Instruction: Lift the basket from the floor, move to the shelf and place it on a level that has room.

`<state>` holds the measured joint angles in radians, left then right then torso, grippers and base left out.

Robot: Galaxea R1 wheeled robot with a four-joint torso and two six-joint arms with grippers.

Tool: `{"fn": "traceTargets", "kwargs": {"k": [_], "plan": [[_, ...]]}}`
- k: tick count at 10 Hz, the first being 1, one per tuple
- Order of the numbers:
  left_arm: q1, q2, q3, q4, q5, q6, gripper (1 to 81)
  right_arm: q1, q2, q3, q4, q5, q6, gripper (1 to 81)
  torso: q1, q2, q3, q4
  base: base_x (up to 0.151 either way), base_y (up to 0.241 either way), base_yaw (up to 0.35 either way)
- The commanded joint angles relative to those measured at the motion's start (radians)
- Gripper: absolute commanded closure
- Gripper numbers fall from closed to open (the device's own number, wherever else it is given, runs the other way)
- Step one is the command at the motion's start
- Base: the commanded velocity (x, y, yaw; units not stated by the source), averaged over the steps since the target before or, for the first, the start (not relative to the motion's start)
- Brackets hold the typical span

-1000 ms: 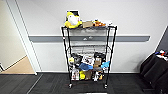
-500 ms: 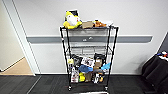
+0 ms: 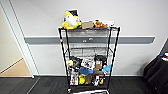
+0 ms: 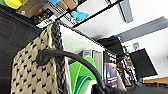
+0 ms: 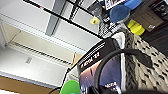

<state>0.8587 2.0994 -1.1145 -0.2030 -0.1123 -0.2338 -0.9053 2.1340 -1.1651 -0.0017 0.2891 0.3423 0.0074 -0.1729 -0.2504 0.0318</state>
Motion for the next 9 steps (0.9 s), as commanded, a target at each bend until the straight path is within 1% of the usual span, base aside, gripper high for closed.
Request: {"fn": "traceTargets", "kwargs": {"k": [1,4,9], "plan": [[-0.138,-0.01,0.111,0.01,-0.024,0.004,81.1,0.127,-0.043,0.139,-0.037,0.053,0.009,81.1,0.0,0.0,0.0,0.0,0.133,0.0,0.0],[-0.145,-0.018,0.128,0.008,-0.026,0.004,81.1,0.127,-0.053,0.167,-0.037,0.057,0.003,81.1,0.0,0.0,0.0,0.0,0.132,0.0,0.0],[-0.16,-0.059,0.183,0.01,-0.029,0.004,81.1,0.131,-0.063,0.188,-0.037,0.068,0.001,81.1,0.0,0.0,0.0,0.0,0.132,0.0,0.0]]}}
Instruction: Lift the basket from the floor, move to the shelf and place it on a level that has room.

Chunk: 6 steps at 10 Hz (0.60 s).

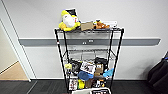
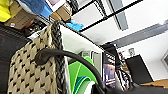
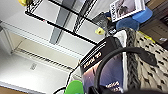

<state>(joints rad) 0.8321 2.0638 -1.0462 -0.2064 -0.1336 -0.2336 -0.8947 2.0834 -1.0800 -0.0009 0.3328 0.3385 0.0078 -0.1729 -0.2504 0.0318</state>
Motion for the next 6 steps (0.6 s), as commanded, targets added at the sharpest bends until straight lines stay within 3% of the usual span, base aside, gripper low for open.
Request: {"fn": "traceTargets", "kwargs": {"k": [1,6], "plan": [[-0.133,-0.031,0.121,0.013,-0.008,0.004,81.1,0.121,-0.012,0.102,-0.037,0.025,0.005,81.1,0.0,0.0,0.0,0.0,0.133,0.0,0.0],[-0.146,-0.049,0.166,0.013,-0.008,0.004,81.1,0.13,-0.021,0.125,-0.037,0.025,0.005,81.1,0.0,0.0,0.0,0.0,0.133,0.0,0.0]]}}
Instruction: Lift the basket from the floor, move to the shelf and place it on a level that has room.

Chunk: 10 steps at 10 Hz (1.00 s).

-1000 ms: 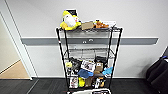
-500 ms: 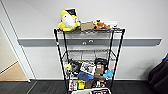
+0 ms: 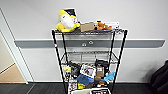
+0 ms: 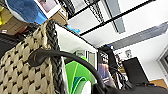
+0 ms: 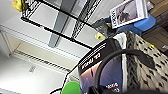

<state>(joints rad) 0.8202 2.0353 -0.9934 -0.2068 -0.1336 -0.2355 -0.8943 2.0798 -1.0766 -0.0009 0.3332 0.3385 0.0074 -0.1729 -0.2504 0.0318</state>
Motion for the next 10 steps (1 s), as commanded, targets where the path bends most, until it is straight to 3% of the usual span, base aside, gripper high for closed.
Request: {"fn": "traceTargets", "kwargs": {"k": [1,10], "plan": [[-0.137,-0.029,0.124,0.014,-0.008,0.005,81.1,0.131,-0.021,0.129,-0.037,0.024,0.005,81.1,0.0,0.0,0.0,0.0,0.133,0.0,0.0],[-0.192,-0.075,0.214,0.014,-0.009,0.004,81.1,0.205,-0.08,0.235,-0.036,0.027,0.01,81.1,0.0,0.0,0.0,0.0,0.133,0.0,0.0]]}}
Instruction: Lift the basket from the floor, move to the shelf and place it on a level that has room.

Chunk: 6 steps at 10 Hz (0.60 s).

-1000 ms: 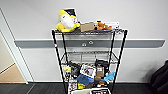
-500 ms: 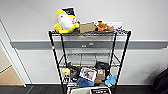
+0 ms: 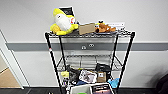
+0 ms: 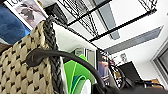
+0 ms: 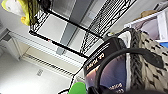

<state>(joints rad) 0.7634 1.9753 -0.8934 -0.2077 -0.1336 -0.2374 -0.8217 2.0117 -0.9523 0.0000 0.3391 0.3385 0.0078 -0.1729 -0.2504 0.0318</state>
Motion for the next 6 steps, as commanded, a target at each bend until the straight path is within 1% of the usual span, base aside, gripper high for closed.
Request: {"fn": "traceTargets", "kwargs": {"k": [1,5,6], "plan": [[-0.135,-0.024,0.123,0.013,-0.03,0.006,81.1,0.138,-0.012,0.117,-0.037,0.021,0.011,81.1,0.0,0.0,0.0,0.0,0.132,0.0,0.0],[-0.151,-0.05,0.166,0.014,-0.04,0.006,81.1,0.153,-0.026,0.144,-0.037,0.021,0.013,81.1,0.0,0.0,0.0,0.0,0.134,0.0,0.0],[-0.152,-0.048,0.168,0.014,-0.04,0.006,81.1,0.153,-0.031,0.147,-0.037,0.026,0.013,81.1,0.0,0.0,0.0,0.0,0.134,-0.061,0.0]]}}
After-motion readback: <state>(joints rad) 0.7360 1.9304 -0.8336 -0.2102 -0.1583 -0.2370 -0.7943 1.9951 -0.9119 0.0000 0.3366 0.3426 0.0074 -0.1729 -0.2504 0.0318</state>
